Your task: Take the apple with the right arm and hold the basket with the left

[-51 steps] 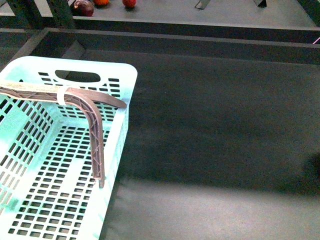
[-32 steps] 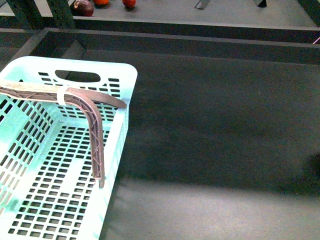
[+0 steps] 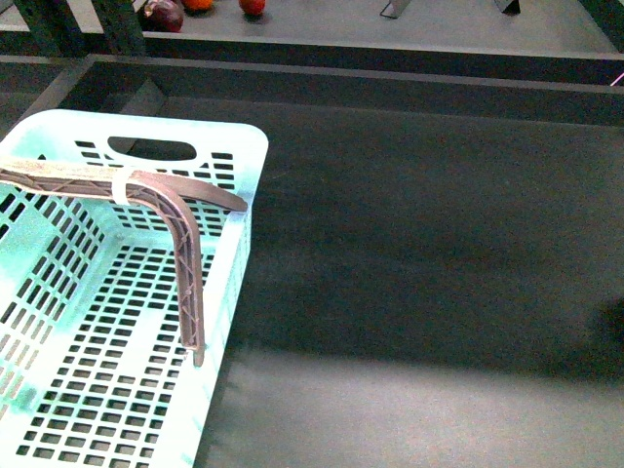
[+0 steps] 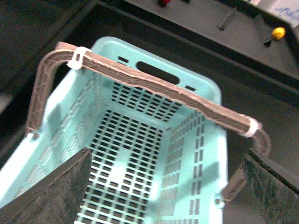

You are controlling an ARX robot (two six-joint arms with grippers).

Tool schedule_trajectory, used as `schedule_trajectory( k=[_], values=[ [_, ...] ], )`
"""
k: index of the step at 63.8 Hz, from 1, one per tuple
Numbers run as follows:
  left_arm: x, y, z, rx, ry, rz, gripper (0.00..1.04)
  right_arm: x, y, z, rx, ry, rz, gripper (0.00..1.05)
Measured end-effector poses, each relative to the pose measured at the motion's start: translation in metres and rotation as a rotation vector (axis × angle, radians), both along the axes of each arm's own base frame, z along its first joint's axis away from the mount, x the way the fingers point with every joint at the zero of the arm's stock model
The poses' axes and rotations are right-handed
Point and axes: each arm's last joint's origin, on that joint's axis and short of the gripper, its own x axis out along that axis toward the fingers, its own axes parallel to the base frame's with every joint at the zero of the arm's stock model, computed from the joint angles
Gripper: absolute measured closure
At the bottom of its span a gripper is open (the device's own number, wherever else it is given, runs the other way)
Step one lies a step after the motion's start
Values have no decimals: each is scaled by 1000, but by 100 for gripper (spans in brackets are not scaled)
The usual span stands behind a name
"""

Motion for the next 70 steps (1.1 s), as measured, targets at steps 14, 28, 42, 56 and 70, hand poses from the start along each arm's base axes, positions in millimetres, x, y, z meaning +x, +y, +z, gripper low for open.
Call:
schedule_trajectory(
  k=[14,28,42,56,70],
  values=[
    [38,8,-11,-449,172,82,7,0,0,0,0,0,0,9],
    [92,7,-31,-565,245,134,7,0,0,0,0,0,0,9],
    [133,9,-58,-590,356,208,7,0,0,0,0,0,0,9],
    [154,13,-57,-586,340,222,15,0,0,0,0,0,0,9],
    [162,12,-60,-579,361,238,58,0,0,0,0,0,0,9]
  ],
)
